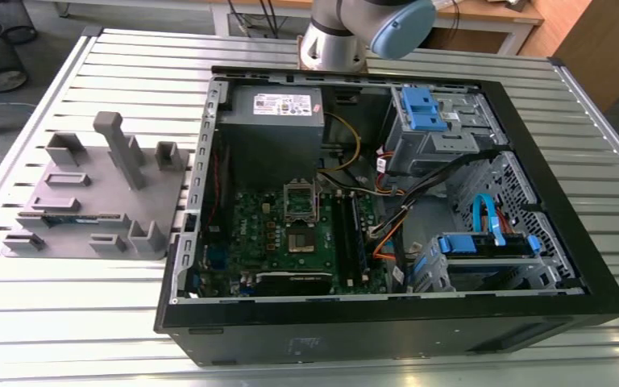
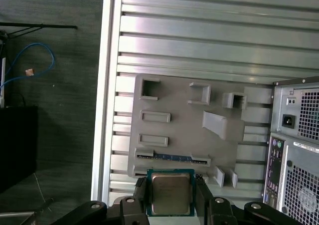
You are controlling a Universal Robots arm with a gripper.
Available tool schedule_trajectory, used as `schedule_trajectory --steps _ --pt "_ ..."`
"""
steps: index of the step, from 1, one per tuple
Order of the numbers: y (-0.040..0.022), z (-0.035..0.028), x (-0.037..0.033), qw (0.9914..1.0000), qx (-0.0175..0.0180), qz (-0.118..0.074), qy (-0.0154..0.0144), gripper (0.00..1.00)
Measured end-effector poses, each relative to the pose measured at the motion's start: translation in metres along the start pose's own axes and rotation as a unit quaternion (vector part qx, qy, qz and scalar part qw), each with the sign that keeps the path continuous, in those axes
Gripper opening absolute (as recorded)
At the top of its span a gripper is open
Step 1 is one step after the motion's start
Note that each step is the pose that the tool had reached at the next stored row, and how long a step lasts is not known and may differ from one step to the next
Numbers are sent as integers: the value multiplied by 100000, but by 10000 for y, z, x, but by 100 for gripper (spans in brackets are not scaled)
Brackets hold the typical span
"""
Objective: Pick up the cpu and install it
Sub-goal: 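Pick up the cpu and move it towards the insertion slot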
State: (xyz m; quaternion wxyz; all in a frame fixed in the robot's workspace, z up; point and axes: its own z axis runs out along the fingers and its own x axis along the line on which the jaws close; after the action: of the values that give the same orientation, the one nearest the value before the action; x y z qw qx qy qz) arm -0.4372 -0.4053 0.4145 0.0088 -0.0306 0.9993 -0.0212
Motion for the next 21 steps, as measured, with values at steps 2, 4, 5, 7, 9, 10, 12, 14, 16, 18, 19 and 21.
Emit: schedule_trajectory --steps 2,4,5,7,9,10,12,14,16,18,19,21 --pt "-1 0 -12 100000 1 -3 1 47" --pt "-2 0 -25 100000 0 -2 0 47" --pt "-2 0 -31 100000 1 -1 1 47" --pt "-3 1 -43 100000 1 1 0 47" --pt "-3 1 -55 100000 1 -1 -1 47" --pt "-4 1 -61 100000 3 -2 2 47" --pt "-5 1 -72 100000 1 -2 1 47" --pt "-5 1 -84 100000 0 0 2 47" --pt "-6 2 -95 100000 2 -2 1 47" --pt "-6 2 -106 100000 1 -1 -1 47" --pt "-7 2 -111 100000 2 -1 -1 47" --pt "-7 2 -123 100000 3 -2 5 47"
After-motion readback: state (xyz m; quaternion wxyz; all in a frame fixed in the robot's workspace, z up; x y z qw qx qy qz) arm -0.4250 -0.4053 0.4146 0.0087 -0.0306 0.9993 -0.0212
